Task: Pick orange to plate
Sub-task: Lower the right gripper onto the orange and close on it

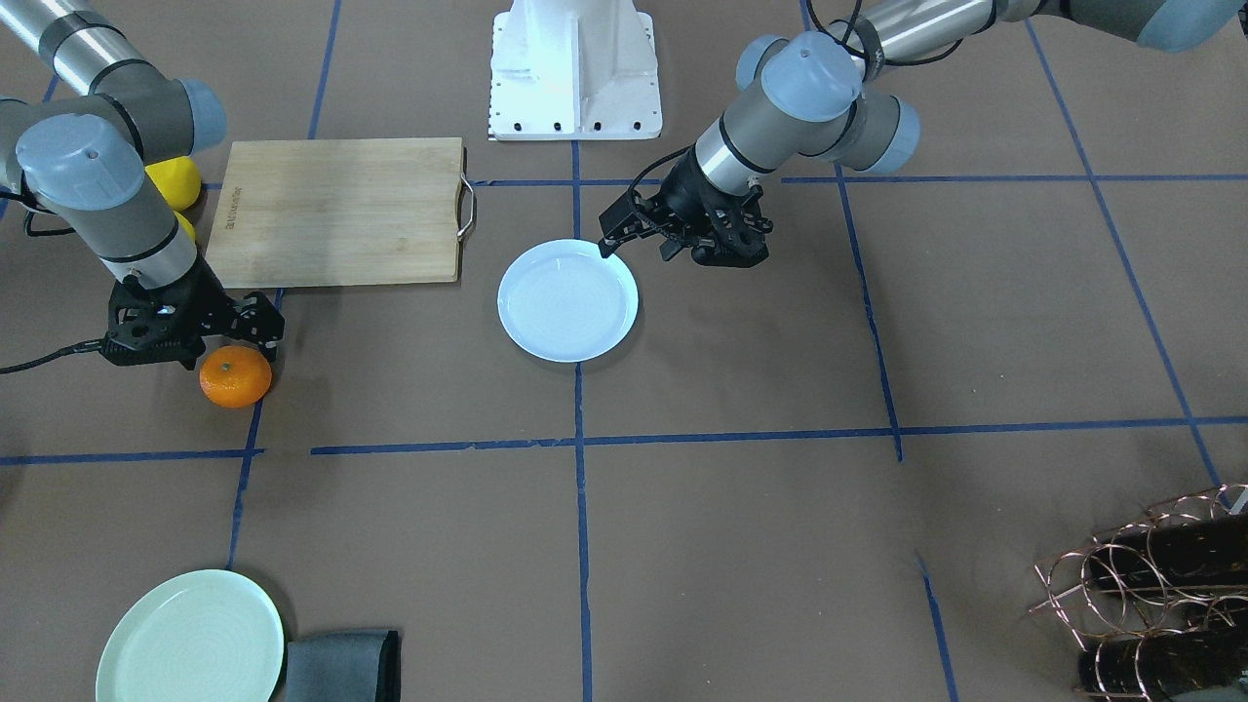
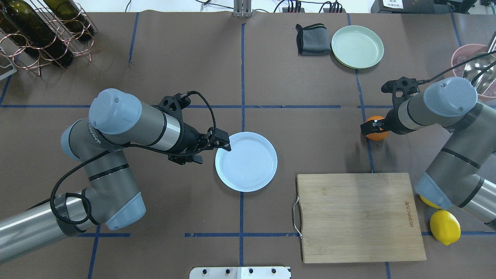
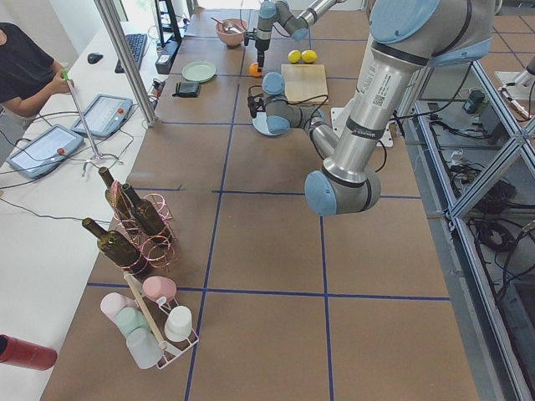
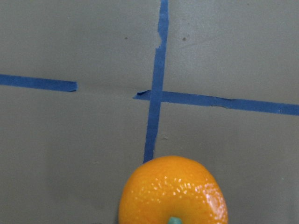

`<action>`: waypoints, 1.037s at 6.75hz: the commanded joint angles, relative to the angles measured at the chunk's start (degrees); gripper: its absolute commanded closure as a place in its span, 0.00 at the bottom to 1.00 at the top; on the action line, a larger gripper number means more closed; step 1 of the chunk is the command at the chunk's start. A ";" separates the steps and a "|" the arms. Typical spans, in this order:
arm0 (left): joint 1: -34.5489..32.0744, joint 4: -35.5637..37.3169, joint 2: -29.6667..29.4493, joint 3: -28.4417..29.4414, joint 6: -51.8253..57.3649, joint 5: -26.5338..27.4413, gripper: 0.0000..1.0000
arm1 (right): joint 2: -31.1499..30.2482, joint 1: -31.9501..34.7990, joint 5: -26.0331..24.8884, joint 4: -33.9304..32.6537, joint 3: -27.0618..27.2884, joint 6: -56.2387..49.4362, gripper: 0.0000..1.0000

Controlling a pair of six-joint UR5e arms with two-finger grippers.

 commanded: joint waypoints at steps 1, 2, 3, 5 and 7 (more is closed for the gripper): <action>0.09 0.00 0.00 -0.14 -0.91 0.00 0.00 | 1.85 -0.29 -0.67 0.00 -1.80 0.00 0.00; -0.09 0.00 0.00 -0.23 -0.92 0.00 0.00 | 1.86 -0.29 -0.67 0.00 -2.24 -0.09 0.00; -0.09 0.00 0.17 -0.23 -0.92 0.00 0.00 | 1.86 -0.29 -0.76 0.00 -2.33 0.00 0.00; -0.09 0.00 0.26 -0.23 -1.01 0.00 0.00 | 1.86 -0.29 -1.11 0.00 -2.60 0.00 0.13; -0.09 0.00 0.26 -0.32 -1.01 0.00 0.00 | 1.95 -0.12 -1.90 0.00 -1.73 0.17 0.88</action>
